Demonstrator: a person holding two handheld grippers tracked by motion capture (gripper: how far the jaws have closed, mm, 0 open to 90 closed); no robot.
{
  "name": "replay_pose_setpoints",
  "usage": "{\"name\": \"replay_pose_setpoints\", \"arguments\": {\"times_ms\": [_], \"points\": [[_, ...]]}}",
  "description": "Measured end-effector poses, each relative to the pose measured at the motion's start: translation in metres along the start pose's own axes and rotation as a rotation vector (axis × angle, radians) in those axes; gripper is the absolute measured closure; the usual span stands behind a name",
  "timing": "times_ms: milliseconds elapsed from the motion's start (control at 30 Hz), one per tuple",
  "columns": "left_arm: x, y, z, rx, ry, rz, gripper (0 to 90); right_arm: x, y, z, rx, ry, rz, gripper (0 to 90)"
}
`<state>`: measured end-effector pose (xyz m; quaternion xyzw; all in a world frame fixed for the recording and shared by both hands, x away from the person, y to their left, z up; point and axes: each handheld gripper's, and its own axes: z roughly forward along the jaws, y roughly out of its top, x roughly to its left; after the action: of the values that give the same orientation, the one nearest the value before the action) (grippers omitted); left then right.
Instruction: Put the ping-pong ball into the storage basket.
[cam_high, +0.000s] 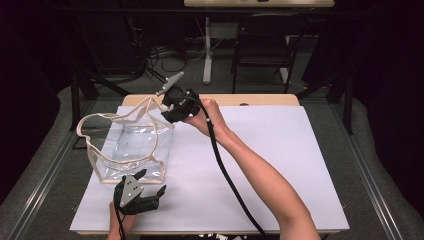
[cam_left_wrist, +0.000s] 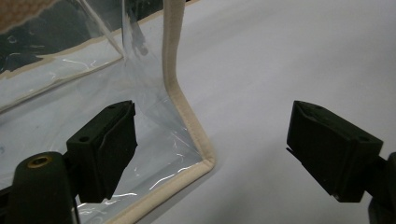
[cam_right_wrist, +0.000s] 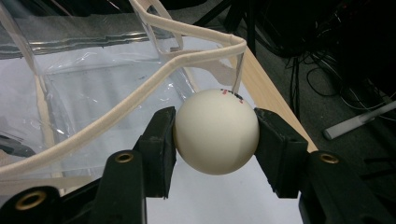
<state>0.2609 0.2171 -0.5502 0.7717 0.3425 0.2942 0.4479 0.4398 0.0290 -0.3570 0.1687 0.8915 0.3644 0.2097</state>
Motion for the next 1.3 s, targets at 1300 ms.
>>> {"name": "replay_pose_setpoints", "arguments": {"times_ms": [1300], "points": [[0.000, 0.000, 0.001, 0.001, -0.002, 0.004, 16.1, 0.013, 0.025, 0.011, -0.018, 0.023, -0.009, 50.9]]}}
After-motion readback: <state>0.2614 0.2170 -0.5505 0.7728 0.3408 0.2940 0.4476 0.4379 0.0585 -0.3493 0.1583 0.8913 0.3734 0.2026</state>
